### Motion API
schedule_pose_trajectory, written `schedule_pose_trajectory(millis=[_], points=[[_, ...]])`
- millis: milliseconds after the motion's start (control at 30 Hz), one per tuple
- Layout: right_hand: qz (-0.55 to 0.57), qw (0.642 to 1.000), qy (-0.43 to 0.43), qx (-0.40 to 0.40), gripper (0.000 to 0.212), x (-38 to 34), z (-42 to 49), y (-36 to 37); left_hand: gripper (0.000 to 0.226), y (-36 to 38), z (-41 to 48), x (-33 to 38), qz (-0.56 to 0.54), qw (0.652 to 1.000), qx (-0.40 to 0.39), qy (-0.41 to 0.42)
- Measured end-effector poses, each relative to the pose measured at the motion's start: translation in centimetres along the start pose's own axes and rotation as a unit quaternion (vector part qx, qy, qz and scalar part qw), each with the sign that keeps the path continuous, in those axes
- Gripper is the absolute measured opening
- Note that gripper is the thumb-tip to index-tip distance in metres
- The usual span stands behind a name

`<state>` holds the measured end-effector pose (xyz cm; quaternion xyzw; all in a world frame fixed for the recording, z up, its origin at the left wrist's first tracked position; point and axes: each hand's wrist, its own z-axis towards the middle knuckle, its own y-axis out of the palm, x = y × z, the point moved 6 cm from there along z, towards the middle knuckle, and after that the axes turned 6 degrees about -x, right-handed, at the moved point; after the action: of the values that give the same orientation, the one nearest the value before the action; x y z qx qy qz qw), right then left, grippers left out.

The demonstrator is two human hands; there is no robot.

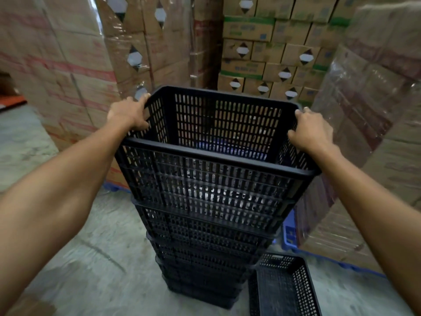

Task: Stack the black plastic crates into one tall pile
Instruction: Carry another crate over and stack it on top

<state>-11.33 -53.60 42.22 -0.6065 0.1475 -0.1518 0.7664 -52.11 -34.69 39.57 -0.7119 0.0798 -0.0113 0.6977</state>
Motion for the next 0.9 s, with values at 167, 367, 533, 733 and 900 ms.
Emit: schedule_pose_trajectory(millis=[167, 367, 533, 733, 900], points=[[0.151, 0.988, 0.005, 0.017, 0.054, 0.8, -0.8, -1.6, 0.074, -3.4, -1.0, 4.1, 0.006, 0.999, 0.03, 0.021], [0.183, 0.979, 0.079, -0.029, 0.057, 9.2, 0.1, -2.6, 0.068, -14.0, -3.8, 24.9, -0.047, 0.963, 0.11, 0.24], [0.19, 0.971, 0.143, -0.025, 0.052, 19.7, -1.4, -1.2, 0.052, -17.9, -9.0, 44.3, -0.065, 0.917, 0.106, 0.379], [0.225, 0.931, 0.272, -0.095, 0.05, 33.6, -6.3, 8.4, 0.046, -8.5, -12.1, 62.2, -0.025, 0.902, -0.016, 0.431], [0.269, 0.879, 0.332, -0.212, 0.057, 42.9, -11.4, 22.5, 0.039, 6.6, -11.5, 72.1, 0.022, 0.891, -0.162, 0.423]])
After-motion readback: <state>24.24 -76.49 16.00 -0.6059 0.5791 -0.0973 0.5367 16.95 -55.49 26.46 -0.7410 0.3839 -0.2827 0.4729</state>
